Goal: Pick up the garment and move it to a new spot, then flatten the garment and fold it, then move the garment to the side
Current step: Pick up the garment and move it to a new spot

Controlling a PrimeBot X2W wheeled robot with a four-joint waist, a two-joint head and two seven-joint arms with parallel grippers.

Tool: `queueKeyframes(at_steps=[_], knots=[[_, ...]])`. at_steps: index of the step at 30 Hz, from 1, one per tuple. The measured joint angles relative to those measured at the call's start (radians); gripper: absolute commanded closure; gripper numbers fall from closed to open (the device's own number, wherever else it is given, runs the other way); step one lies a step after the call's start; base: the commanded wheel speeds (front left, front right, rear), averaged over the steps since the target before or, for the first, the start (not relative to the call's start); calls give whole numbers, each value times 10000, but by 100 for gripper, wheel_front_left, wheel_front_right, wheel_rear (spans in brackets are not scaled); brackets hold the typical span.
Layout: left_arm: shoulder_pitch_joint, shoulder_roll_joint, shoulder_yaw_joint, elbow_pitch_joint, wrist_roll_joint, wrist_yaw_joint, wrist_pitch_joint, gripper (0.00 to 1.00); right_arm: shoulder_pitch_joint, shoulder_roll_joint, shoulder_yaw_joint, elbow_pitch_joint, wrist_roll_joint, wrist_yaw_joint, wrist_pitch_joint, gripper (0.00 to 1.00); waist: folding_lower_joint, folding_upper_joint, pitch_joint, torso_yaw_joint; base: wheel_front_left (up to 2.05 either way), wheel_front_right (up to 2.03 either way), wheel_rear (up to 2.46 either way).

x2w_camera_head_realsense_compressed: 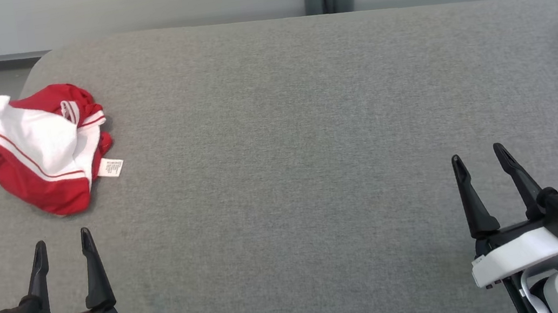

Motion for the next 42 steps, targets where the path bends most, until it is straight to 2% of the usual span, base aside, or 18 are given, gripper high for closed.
queueKeyframes(at_steps=[13, 21, 29, 33, 42], knots=[[143, -33, 293, 10, -119, 46, 0, 0, -179, -362, 205, 215, 0, 0, 0, 0, 0, 0, 186, 1883, 0, 0, 0], [430, -54, 485, -92, -207, 134, 0, 0, -284, -384, 397, 372, 44, 0, 0, 0, 0, 0, 244, 2636, 0, 0, 0], [449, -65, 633, -140, -259, 186, 0, 0, -281, -408, 405, 387, 79, 0, 0, 0, 0, 0, 205, 2526, 0, 0, 0], [-169, -19, 614, -119, -251, 163, 0, 0, -336, -527, 217, 290, 38, 0, 0, 0, 0, 0, 414, 2381, 0, 0, 0], [-2990, 936, 924, 165, -529, 0, 0, 0, -1159, -1154, -531, -483, -330, 0, 236, 0, 0, 0, 1418, 1688, 0, 0, 0]])
